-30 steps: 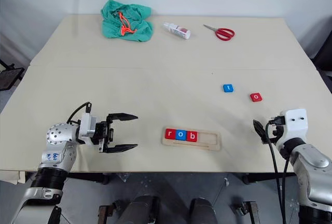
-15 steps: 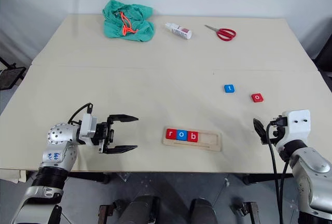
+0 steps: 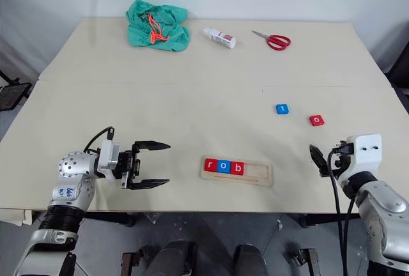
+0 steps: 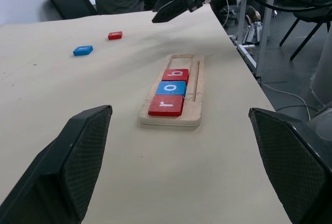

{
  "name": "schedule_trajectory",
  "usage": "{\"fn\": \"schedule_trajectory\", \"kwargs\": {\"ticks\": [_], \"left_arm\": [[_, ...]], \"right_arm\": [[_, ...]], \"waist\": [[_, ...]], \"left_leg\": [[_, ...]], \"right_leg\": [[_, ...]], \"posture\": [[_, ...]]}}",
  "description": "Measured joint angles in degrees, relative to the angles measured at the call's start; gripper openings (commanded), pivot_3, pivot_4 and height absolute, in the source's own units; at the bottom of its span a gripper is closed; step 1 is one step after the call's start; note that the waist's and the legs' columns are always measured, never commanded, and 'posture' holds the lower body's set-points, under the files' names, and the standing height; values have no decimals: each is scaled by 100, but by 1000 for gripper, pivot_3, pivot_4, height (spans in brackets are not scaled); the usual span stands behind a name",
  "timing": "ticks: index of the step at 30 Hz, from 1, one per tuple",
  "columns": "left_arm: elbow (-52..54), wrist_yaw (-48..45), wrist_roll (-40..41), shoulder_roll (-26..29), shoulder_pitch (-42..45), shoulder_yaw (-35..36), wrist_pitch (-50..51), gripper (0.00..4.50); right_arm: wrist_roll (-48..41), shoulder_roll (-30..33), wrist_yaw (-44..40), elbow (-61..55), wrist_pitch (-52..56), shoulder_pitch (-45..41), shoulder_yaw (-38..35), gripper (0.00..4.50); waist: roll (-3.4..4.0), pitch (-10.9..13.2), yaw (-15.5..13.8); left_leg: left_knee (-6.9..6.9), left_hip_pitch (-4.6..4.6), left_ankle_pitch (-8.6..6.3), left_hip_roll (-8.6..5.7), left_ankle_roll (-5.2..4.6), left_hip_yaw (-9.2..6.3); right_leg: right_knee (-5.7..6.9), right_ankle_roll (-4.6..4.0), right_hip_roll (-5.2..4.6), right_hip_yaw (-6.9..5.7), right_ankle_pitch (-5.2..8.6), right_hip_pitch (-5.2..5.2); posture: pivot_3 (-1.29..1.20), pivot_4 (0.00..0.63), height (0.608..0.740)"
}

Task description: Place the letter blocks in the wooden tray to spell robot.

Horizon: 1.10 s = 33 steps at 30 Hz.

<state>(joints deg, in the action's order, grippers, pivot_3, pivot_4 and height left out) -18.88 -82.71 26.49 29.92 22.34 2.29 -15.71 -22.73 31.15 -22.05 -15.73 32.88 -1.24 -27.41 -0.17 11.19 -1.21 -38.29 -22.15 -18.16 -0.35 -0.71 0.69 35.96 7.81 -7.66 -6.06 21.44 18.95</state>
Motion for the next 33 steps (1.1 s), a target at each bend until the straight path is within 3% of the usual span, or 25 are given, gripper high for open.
{"fn": "schedule_trajectory", "kwargs": {"ticks": [6,14,21,24,31,33], "left_arm": [[23,28,-1,-12,23,-14,3,4500],[278,96,3,9,-76,-10,29,4500],[664,293,8,50,-465,4,129,4500],[730,362,9,70,-513,9,141,4500],[801,476,9,148,-580,70,134,4500],[807,492,10,155,-599,98,130,4500]], "right_arm": [[228,-1,185,1297,-126,-1236,357,4480],[858,99,-158,4030,-1328,-2825,1064,4480],[1264,243,-332,5966,-2310,-3815,1250,4480],[1321,249,-443,6360,-2507,-4034,1334,3855],[1314,247,-592,6379,-2553,-4021,1355,1492],[1305,247,-584,6240,-2540,-3920,1343,1467]], "waist": [[1,1,72],[4,2,162],[5,3,193],[5,3,222],[5,3,212],[5,3,203]], "left_leg": [[3,1,0,1,0,1],[9,-3,0,-2,0,2],[14,-6,0,2,0,0],[9,-6,0,2,0,2],[8,-6,0,2,0,-2],[7,-7,0,2,0,-2]], "right_leg": [[1,0,1,-1,0,1],[1,0,-3,-4,0,10],[3,0,-2,-6,0,16],[4,0,-2,-5,0,15],[6,0,-3,-5,0,14],[5,0,-3,-5,0,14]], "posture": [[0,150,740],[0,150,740],[0,150,740],[0,150,740],[0,150,740],[0,150,740]]}}
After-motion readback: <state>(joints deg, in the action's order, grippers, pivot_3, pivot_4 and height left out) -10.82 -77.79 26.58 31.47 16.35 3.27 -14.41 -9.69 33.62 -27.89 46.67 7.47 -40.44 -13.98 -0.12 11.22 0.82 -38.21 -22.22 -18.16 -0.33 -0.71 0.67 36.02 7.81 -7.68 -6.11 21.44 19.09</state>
